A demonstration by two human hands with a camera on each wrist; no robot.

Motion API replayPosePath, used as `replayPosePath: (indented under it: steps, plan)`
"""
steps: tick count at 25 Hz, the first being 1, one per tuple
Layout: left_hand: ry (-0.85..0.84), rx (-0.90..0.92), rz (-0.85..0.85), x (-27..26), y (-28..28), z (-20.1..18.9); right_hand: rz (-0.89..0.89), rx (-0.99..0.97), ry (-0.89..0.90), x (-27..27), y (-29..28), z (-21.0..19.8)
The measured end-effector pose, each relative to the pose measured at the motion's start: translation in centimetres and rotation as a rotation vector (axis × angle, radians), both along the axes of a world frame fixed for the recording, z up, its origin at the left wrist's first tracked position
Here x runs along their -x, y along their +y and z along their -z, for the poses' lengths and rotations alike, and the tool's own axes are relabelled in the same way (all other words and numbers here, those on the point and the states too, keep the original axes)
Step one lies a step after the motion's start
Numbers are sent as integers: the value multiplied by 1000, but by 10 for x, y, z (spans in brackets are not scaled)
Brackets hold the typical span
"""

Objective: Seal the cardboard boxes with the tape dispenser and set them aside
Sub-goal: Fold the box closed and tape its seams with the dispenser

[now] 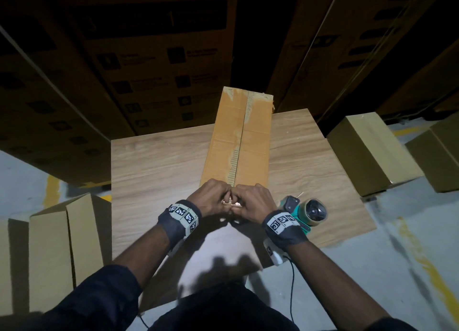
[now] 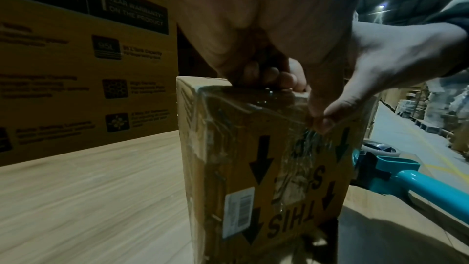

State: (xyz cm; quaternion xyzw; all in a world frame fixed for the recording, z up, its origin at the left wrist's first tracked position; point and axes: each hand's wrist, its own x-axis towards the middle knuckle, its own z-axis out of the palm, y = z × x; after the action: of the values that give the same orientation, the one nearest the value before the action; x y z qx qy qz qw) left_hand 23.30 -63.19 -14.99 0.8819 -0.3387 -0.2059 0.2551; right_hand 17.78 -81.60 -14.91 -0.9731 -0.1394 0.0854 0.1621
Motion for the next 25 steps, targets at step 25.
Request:
replayPosePath:
  steps: [25]
  plan:
    - [-136, -133, -92, -20, 76, 5, 174, -99, 95, 27, -59, 22]
